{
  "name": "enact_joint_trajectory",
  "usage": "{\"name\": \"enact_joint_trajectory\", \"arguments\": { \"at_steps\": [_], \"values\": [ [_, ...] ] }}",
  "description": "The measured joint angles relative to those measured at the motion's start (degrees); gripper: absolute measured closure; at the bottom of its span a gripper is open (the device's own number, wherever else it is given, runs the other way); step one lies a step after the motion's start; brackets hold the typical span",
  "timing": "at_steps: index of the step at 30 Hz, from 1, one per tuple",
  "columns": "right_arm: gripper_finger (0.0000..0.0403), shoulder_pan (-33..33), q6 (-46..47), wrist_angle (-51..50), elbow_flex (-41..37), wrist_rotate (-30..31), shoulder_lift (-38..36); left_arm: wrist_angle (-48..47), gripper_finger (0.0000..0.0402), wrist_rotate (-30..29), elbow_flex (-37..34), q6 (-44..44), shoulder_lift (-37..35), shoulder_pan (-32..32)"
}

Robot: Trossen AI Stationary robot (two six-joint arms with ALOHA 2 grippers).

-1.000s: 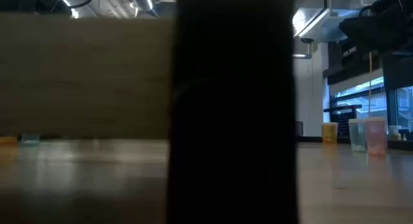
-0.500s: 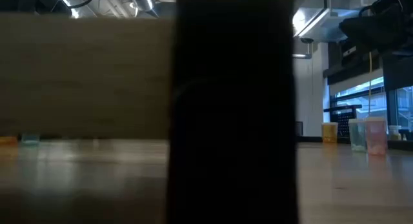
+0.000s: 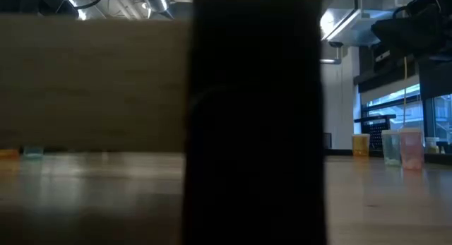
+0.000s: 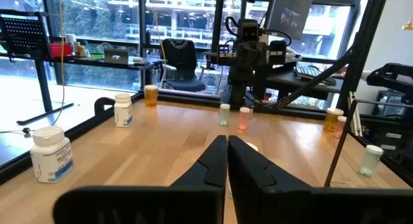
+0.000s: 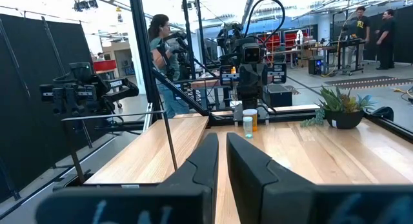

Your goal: Pick and place medicine bottles onto shelf by color

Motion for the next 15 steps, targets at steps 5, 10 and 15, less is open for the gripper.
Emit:
{"name": "enact_joint_trajectory", "arguments": {
  "at_steps": [5, 10, 15],
  "values": [
    [0.0367, 0.0, 0.0, 0.0, 0.0, 0.0, 0.0, 0.0, 0.0382, 0.0, 0.0, 0.0, 0.0, 0.0],
    [0.0367, 0.0, 0.0, 0.0, 0.0, 0.0, 0.0, 0.0, 0.0376, 0.0, 0.0, 0.0, 0.0, 0.0],
    [0.0367, 0.0, 0.0, 0.0, 0.0, 0.0, 0.0, 0.0, 0.0377, 0.0, 0.0, 0.0, 0.0, 0.0]
  ]
}}
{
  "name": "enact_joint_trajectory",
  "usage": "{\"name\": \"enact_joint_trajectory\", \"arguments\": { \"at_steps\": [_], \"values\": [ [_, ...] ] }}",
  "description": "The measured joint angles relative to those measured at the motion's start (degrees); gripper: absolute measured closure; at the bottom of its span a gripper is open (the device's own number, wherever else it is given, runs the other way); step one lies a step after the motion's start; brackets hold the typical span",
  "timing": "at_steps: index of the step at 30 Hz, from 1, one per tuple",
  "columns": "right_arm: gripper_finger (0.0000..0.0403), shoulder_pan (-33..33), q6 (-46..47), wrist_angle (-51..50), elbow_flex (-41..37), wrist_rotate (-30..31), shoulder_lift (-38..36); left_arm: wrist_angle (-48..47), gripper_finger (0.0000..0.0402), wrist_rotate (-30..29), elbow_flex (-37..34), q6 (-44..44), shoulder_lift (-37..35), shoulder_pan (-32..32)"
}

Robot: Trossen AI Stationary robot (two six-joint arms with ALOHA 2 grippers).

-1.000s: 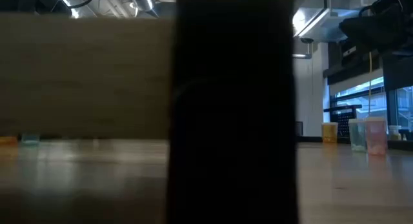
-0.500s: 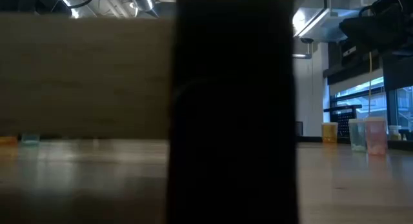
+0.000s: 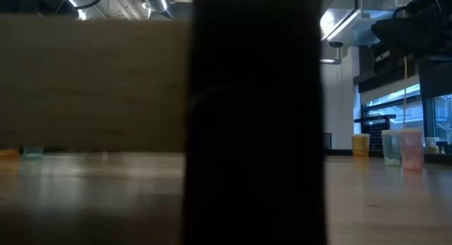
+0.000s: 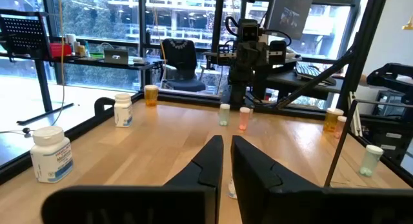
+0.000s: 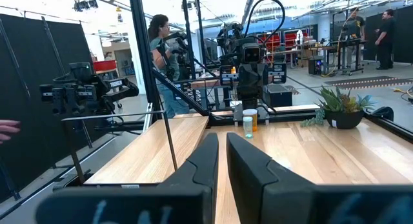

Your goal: Pick and place medicine bottles onto shelf by color

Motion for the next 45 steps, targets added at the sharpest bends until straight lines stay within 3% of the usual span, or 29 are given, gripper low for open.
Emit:
{"name": "enact_joint_trajectory", "arguments": {
  "at_steps": [18, 25, 34, 38, 45],
  "values": [
    [0.0367, 0.0, 0.0, 0.0, 0.0, 0.0, 0.0, -0.1, 0.0401, 0.0, 0.0, 0.4, 0.0, 0.0],
    [0.0367, 0.0, 0.0, 0.0, 0.0, 0.0, 0.0, 2.1, 0.0388, -0.4, 0.1, 9.3, 0.0, 0.0],
    [0.0367, 0.0, 0.0, 0.0, 0.0, 0.0, 0.0, -2.0, 0.0375, -1.3, 13.0, 11.6, 4.8, 0.0],
    [0.0367, 0.0, 0.0, 0.0, 0.0, 0.0, 0.0, -4.6, 0.0378, -3.8, 19.8, 11.5, 11.7, 0.0],
    [0.0367, 0.0, 0.0, 0.0, 0.0, 0.0, 0.0, -22.6, 0.0389, -5.0, 33.6, 2.6, 28.6, 0.0]
  ]
}}
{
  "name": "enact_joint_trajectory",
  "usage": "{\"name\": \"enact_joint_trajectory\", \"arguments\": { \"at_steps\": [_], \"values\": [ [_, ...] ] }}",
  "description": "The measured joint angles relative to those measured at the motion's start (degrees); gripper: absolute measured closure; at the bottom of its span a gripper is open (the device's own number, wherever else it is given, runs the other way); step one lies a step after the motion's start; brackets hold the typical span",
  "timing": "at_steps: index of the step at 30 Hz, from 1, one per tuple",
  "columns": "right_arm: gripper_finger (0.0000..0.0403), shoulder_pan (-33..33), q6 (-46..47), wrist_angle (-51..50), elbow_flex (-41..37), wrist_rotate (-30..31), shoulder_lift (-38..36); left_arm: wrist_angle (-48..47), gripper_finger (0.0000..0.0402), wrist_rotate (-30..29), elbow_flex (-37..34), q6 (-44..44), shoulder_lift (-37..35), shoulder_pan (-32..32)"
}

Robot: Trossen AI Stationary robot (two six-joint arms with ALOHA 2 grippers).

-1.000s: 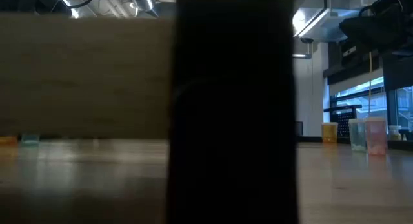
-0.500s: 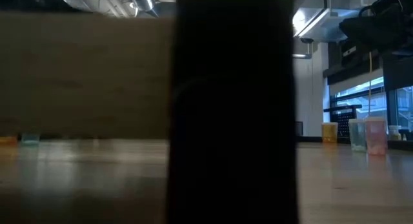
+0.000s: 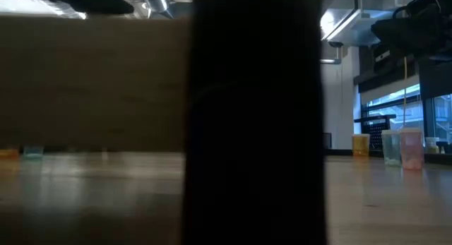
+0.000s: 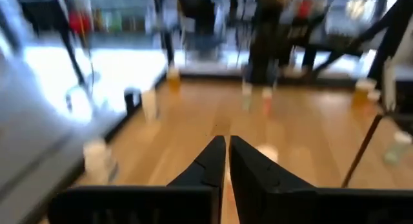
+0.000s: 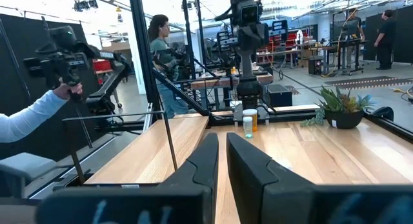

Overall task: Pick and place medicine bottles onto shelf by color
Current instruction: Put the top left blue pill bottle on the shelf

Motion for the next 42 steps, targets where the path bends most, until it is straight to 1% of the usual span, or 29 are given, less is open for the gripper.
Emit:
{"name": "enact_joint_trajectory", "arguments": {
  "at_steps": [5, 6, 9, 11, 13, 15, 18, 20, 26, 33, 36, 38, 42],
  "values": [
    [0.0367, 0.0, -0.2, 0.0, 0.0, 0.0, 0.0, -11.8, 0.0396, -2.7, 6.8, -10.1, 9.4, 0.1],
    [0.0367, 0.0, -1.1, 0.1, 0.0, 0.2, 0.0, -12.6, 0.0397, -2.7, 7.6, -12.4, 10.9, 0.1],
    [0.0367, 0.0, -8.8, 2.1, 0.0, 2.7, 0.0, -13.9, 0.0400, -2.7, 8.5, -18.7, 13.7, 0.1],
    [0.0367, 0.0, -10.4, 3.7, 0.1, 3.2, 0.0, -14.3, 0.0401, -2.7, 8.5, -23.0, 14.1, 0.1],
    [0.0367, -0.1, -9.5, 1.7, 1.5, 4.8, 0.1, -15.8, 0.0399, -2.7, 8.6, -27.4, 14.0, 0.1],
    [0.0367, -0.1, -6.8, -2.8, 4.1, 7.6, 0.6, -18.3, 0.0394, -2.2, 8.6, -30.7, 13.9, 0.1],
    [0.0367, -0.1, -3.5, -10.8, 8.4, 11.2, 3.1, -22.1, 0.0388, -0.4, 8.6, -31.6, 13.4, 0.1],
    [0.0367, -0.1, -2.7, -12.6, 11.0, 12.0, 5.9, -24.0, 0.0384, 0.0, 8.6, -31.6, 12.7, 0.1],
    [0.0367, -0.1, -2.7, -15.6, 18.9, 12.0, 17.1, -23.8, 0.0377, 0.1, 8.6, -32.2, 11.8, 0.1],
    [0.0367, -0.1, -1.6, -24.1, 31.1, 12.0, 33.2, -23.8, 0.0380, 0.1, 8.6, -32.4, 11.6, 0.1],
    [0.0367, -0.1, -1.2, -29.4, 36.3, 12.4, 38.9, -23.8, 0.0384, 0.1, 8.6, -32.4, 11.5, 0.1],
    [0.0367, -0.1, -0.4, -33.2, 39.3, 13.7, 42.5, -23.8, 0.0387, 0.1, 8.6, -32.6, 11.6, 0.1],
    [0.0367, -0.1, 1.5, -37.3, 44.1, 14.7, 48.5, -24.0, 0.0388, 0.3, 8.6, -32.2, 11.6, 0.1]
  ]
}}
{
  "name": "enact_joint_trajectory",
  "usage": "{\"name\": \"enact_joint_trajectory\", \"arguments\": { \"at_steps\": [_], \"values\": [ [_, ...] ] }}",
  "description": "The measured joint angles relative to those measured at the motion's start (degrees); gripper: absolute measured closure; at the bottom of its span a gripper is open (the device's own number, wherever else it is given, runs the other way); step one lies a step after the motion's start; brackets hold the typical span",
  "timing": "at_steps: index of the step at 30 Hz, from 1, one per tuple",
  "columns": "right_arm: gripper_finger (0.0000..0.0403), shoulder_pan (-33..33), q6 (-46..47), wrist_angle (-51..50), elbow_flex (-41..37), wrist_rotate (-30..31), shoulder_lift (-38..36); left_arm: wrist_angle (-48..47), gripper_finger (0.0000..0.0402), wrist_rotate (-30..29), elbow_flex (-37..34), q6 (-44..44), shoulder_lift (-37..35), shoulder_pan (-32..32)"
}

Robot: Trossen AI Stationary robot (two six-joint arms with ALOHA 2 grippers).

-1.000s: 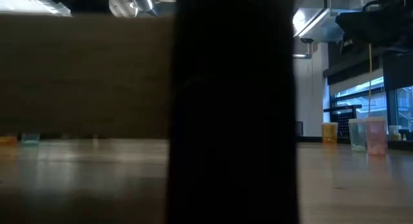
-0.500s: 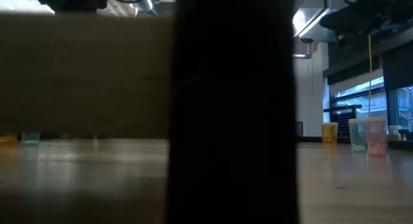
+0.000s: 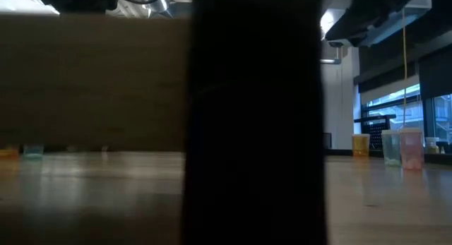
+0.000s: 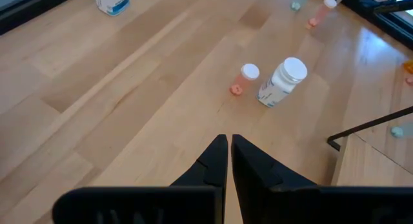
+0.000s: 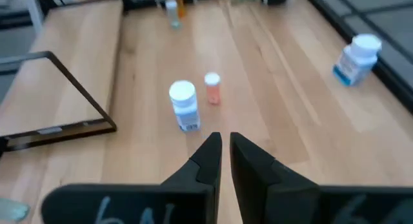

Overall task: Pick and place medicine bottles onto shelf by color
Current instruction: Put the top left blue pill bottle on the shelf

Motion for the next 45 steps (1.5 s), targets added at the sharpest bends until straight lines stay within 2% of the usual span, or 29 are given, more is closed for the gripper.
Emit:
{"name": "enact_joint_trajectory", "arguments": {
  "at_steps": [4, 10, 16, 26, 34, 41, 45],
  "values": [
    [0.0367, 0.0, 0.2, -0.7, 3.5, -0.9, 4.8, 0.0, 0.0388, 2.4, 0.0, 2.8, 0.0, 0.0],
    [0.0367, 0.0, -1.4, -1.4, 6.8, -1.0, 8.6, -0.4, 0.0388, 3.5, 0.0, 2.6, 0.1, 0.0],
    [0.0367, 0.0, -2.8, -1.2, 6.9, -1.2, 9.0, -2.0, 0.0388, 8.8, 0.0, 1.8, 2.5, 0.0],
    [0.0367, 0.0, -2.8, -1.2, 6.9, -1.2, 9.0, -10.6, 0.0388, 9.0, 0.0, -9.1, 4.3, -0.1],
    [0.0367, 0.0, -2.9, -1.2, 6.9, -1.2, 9.0, -10.8, 0.0388, 10.5, 0.0, -13.8, 4.3, -0.1],
    [0.0367, 0.0, -2.8, -1.2, 6.9, -1.2, 9.0, -11.0, 0.0385, 11.3, 0.0, -13.2, 4.1, -0.1],
    [0.0367, 0.0, -2.9, -1.2, 6.9, -1.2, 9.0, -11.3, 0.0362, 11.4, 0.0, -10.2, 4.1, -0.1]
  ]
}}
